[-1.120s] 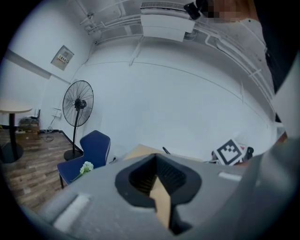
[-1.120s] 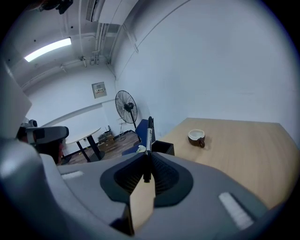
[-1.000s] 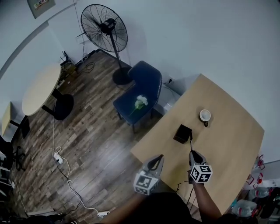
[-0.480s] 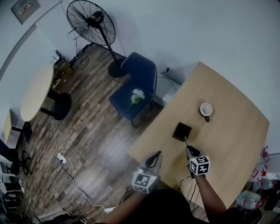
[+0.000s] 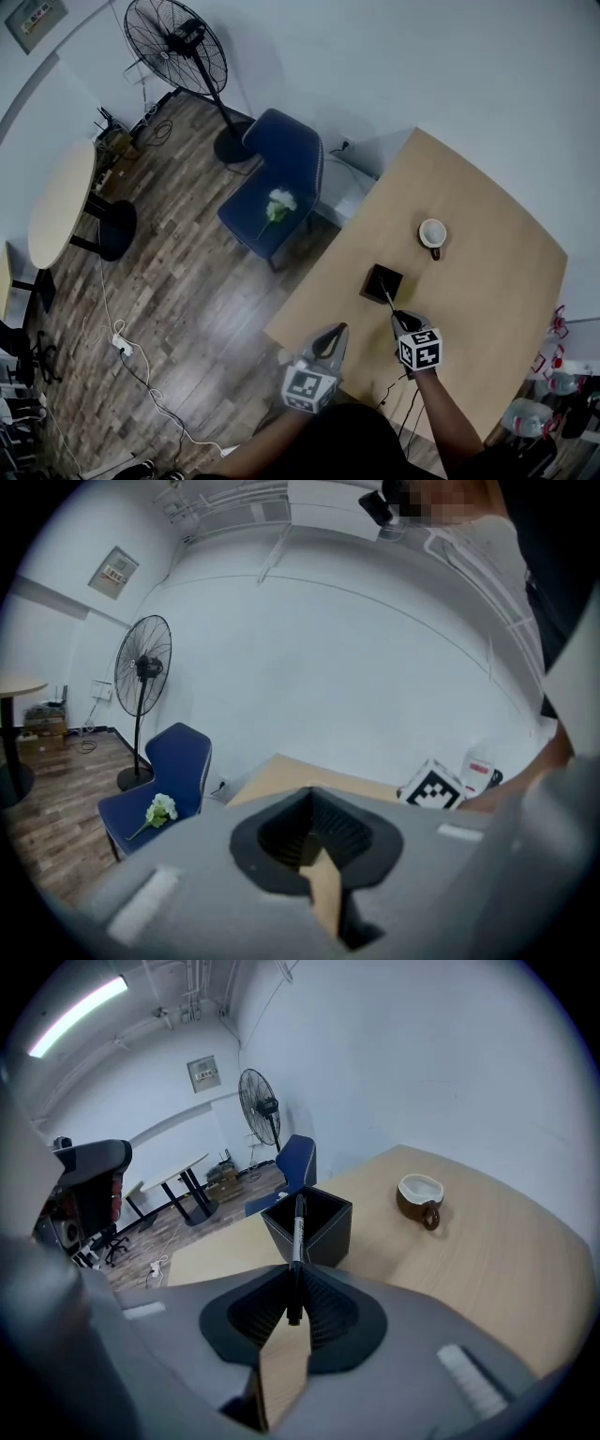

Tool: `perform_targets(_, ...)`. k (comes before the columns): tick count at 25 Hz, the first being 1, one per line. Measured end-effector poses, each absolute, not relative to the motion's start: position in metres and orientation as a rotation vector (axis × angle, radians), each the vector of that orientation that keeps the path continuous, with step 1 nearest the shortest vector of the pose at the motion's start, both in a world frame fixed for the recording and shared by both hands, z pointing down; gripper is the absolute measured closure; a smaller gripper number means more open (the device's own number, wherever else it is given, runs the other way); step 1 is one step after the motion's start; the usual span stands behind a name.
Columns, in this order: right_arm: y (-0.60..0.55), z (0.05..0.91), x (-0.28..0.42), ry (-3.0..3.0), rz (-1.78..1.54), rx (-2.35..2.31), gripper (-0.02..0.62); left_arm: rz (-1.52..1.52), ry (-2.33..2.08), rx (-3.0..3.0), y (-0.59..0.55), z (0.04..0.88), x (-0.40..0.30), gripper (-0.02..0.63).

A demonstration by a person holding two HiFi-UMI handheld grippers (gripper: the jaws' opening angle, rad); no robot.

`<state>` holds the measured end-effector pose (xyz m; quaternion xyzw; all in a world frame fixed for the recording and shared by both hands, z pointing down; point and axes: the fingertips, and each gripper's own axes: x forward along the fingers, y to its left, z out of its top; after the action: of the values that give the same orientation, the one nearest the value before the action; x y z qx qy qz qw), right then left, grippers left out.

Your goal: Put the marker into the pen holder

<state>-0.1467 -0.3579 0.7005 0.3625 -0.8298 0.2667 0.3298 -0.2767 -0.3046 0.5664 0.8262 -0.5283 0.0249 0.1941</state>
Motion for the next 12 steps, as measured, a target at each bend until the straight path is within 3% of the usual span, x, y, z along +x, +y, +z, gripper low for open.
perform_targets(12,-0.376,0.698,-0.154,-2.126,0.647,0.969,0.545,0.088,-1.404,2.352,-0.307,0.58,-0.274,0.604)
